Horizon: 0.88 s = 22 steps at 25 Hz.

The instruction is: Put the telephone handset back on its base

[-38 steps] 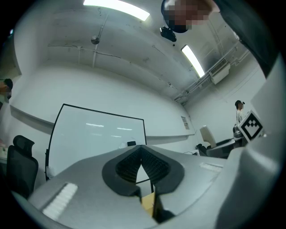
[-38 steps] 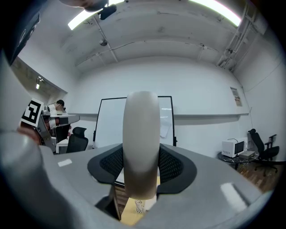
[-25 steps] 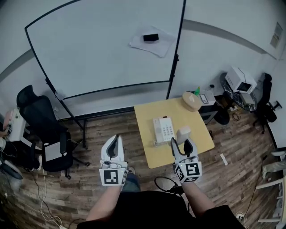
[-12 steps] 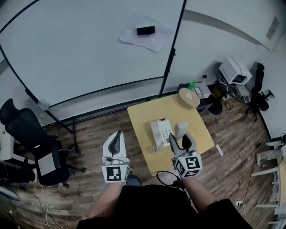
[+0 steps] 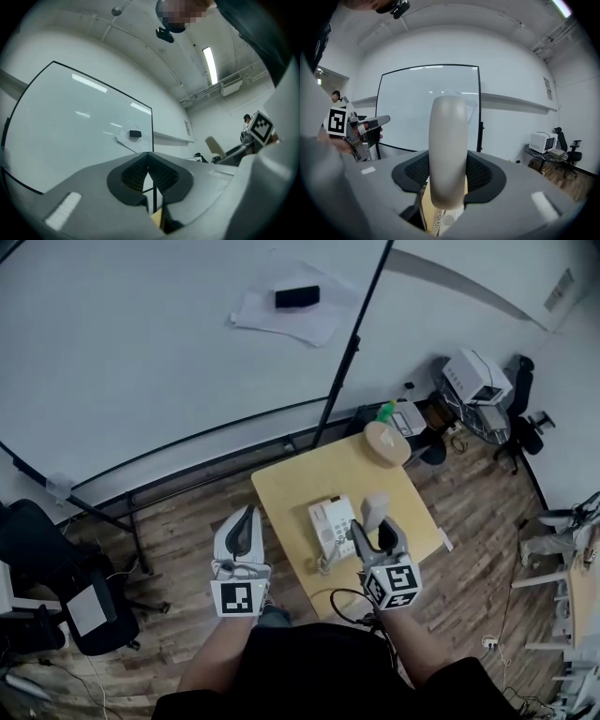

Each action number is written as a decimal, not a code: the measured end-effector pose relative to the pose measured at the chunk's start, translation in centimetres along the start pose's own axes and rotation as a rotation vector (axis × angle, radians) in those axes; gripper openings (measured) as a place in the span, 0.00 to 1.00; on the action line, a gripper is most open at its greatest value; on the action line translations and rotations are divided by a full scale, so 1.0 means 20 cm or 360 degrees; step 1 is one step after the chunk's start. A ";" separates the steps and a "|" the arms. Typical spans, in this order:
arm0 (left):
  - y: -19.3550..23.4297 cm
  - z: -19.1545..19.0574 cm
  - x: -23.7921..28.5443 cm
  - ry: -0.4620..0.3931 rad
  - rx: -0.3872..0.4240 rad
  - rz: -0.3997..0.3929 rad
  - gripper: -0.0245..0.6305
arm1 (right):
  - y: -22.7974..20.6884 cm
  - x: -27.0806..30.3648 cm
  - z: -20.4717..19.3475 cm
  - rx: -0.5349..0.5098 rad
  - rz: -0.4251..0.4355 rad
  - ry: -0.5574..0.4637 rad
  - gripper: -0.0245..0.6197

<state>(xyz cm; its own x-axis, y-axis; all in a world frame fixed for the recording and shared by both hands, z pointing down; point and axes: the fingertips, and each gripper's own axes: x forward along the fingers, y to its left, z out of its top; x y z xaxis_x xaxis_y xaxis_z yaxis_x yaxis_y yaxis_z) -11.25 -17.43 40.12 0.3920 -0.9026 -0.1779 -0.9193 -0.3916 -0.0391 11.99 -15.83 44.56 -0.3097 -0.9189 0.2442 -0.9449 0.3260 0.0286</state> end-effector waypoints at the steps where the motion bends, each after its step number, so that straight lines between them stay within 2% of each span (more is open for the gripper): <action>1: 0.01 -0.02 0.03 0.0009 -0.0009 -0.0009 0.04 | 0.00 0.03 -0.01 0.0000 0.0001 0.0017 0.38; 9: 0.05 -0.09 0.16 -0.0032 0.0044 0.0039 0.04 | -0.06 0.22 -0.14 0.0004 0.0074 0.0152 0.38; 13: 0.04 -0.11 0.19 -0.0035 0.0015 0.0101 0.04 | -0.07 0.29 -0.18 0.0007 0.0120 0.0184 0.38; 15: 0.02 -0.09 0.20 -0.0059 0.0014 0.0099 0.04 | -0.08 0.32 -0.19 0.0016 0.0136 0.0205 0.38; 22: -0.06 -0.13 0.23 0.0008 0.0051 0.0063 0.04 | -0.08 0.43 -0.30 0.0029 0.0210 0.0336 0.38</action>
<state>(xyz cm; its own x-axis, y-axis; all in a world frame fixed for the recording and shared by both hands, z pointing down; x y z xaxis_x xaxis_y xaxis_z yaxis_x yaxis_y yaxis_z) -8.25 -21.61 41.80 0.3555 -0.9181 -0.1750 -0.9347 -0.3498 -0.0634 11.52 -22.96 52.43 -0.4034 -0.8014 0.4416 -0.9001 0.4344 -0.0339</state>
